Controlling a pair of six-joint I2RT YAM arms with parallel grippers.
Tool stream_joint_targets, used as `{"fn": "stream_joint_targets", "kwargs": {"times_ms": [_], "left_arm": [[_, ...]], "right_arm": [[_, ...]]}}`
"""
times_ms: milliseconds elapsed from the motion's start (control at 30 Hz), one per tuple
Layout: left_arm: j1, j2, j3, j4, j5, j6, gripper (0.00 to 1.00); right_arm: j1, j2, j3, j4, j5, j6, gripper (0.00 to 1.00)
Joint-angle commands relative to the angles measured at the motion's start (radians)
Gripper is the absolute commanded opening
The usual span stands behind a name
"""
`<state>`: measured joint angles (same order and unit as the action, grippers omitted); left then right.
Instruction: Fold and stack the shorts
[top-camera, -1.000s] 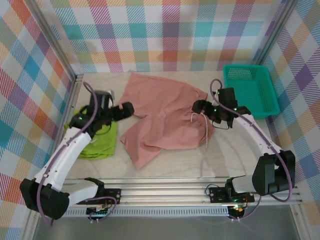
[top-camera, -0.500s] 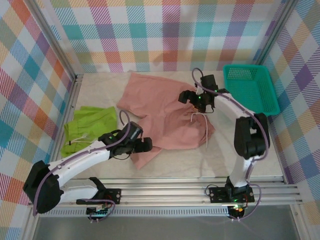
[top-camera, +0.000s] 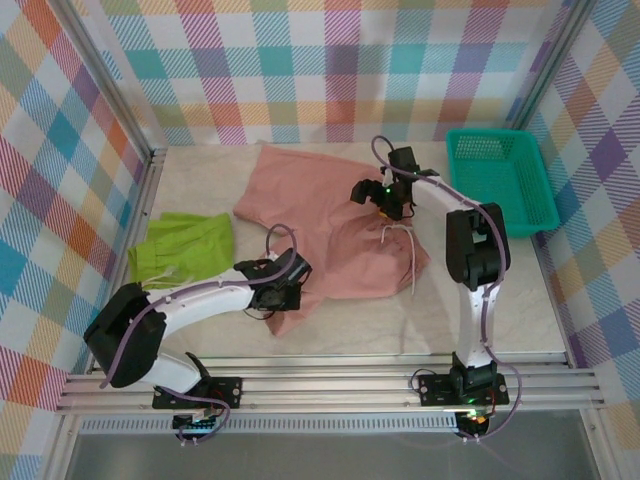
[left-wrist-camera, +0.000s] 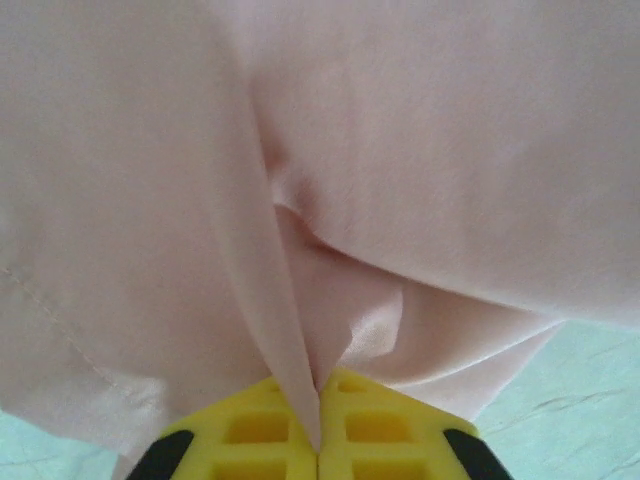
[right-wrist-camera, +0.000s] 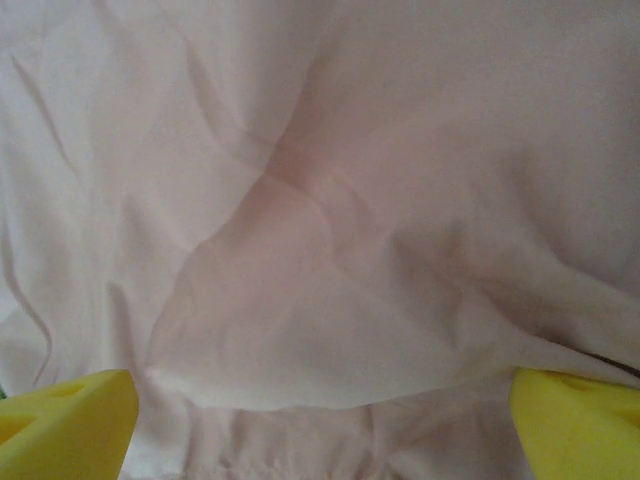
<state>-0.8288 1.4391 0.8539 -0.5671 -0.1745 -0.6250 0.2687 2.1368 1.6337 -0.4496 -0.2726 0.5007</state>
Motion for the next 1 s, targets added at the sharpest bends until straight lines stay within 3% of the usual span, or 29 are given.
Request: {"fn": "stream_joint_targets", "kwargs": {"times_ms": [0, 100, 200, 333, 400, 467, 500, 533, 633, 767, 967], "left_arm": [[-0.012, -0.046, 0.126, -0.1, -0.115, 0.052, 0.0], [0.034, -0.098, 0.244, -0.187, -0.15, 0.109, 0.0], [0.137, -0.139, 0.342, -0.234, -0.106, 0.16, 0.0], [0.292, -0.103, 0.426, -0.249, -0.034, 0.227, 0.11], [0.37, -0.054, 0.451, -0.216, 0.044, 0.256, 0.3], [0.455, 0.002, 0.461, -0.144, 0.17, 0.278, 0.78], [0.485, 0.023, 0.467, -0.124, 0.221, 0.281, 0.95], [0.513, 0.04, 0.48, -0.122, 0.258, 0.279, 1.0], [0.525, -0.005, 0.457, -0.123, 0.275, 0.278, 1.0], [0.525, -0.147, 0.269, -0.111, 0.241, 0.231, 1.0], [0.509, -0.295, -0.003, -0.084, 0.202, 0.129, 0.9]], "right_arm": [[-0.012, 0.04, 0.051, -0.031, 0.059, 0.013, 0.95], [-0.025, 0.069, 0.088, -0.061, 0.097, 0.006, 0.95], [-0.033, 0.095, 0.129, -0.098, 0.133, -0.015, 0.95], [-0.039, 0.116, 0.167, -0.124, 0.153, -0.024, 0.96], [-0.041, 0.132, 0.189, -0.134, 0.153, -0.021, 0.96], [-0.043, 0.147, 0.218, -0.15, 0.145, -0.015, 0.96], [-0.043, 0.152, 0.232, -0.156, 0.136, -0.01, 0.96], [-0.043, 0.15, 0.245, -0.163, 0.126, -0.007, 0.96], [-0.042, 0.103, 0.238, -0.151, 0.099, 0.0, 0.96], [-0.037, -0.02, 0.17, -0.097, 0.084, -0.007, 0.96], [-0.005, -0.193, 0.024, -0.063, 0.054, -0.045, 0.97]]}}
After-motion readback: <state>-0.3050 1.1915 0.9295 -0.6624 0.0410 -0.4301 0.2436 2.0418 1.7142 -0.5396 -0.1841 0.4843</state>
